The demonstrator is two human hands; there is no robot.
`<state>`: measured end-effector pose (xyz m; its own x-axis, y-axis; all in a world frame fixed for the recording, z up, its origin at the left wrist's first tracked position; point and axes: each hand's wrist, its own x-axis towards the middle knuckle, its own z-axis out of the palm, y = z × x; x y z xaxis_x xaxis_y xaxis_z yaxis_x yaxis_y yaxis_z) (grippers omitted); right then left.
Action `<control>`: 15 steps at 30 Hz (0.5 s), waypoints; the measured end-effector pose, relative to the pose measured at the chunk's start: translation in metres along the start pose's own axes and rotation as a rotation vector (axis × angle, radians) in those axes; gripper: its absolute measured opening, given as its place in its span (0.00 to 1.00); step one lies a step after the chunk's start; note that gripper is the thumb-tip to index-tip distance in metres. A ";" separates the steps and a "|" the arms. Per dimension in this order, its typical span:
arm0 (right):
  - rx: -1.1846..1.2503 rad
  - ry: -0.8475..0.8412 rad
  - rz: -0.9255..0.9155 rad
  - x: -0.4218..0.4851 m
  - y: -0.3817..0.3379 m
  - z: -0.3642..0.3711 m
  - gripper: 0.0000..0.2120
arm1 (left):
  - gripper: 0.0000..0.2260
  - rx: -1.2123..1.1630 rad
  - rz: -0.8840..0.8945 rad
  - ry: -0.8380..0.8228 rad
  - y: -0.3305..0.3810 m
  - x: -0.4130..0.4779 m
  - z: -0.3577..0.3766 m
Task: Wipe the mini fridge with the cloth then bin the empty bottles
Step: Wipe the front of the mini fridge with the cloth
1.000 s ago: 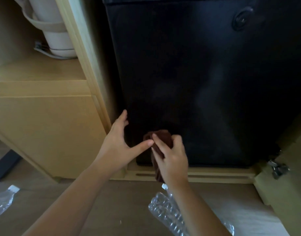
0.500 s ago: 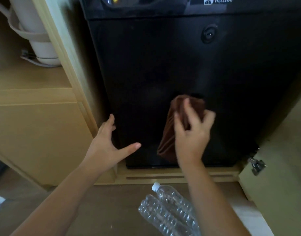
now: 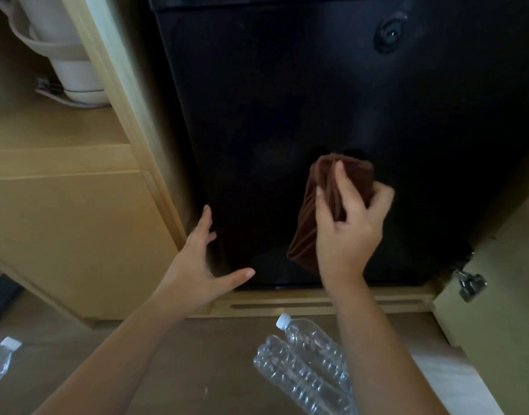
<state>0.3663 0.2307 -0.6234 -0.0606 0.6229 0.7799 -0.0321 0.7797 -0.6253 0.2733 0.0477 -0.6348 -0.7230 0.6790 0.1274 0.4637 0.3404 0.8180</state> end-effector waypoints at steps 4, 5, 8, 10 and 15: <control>-0.128 -0.247 -0.026 -0.066 0.014 0.013 0.21 | 0.51 0.011 -0.009 -0.014 -0.009 0.000 0.007; -0.160 -0.351 -0.044 -0.085 0.018 0.015 0.23 | 0.51 0.013 -0.012 -0.021 -0.013 -0.001 0.009; -0.213 -0.645 -0.069 -0.130 0.027 0.017 0.24 | 0.51 0.022 -0.028 -0.062 -0.023 -0.006 0.013; -0.208 -0.675 -0.036 -0.136 0.027 0.017 0.22 | 0.51 0.036 -0.030 -0.089 -0.029 -0.009 0.016; -0.026 -0.286 -0.022 -0.096 0.013 0.028 0.17 | 0.49 0.001 -0.025 -0.081 -0.040 -0.008 0.017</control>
<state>0.3441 0.1797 -0.7073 -0.3395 0.5657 0.7515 -0.0116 0.7964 -0.6047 0.2693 0.0395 -0.6780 -0.6905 0.7207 0.0616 0.4469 0.3581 0.8198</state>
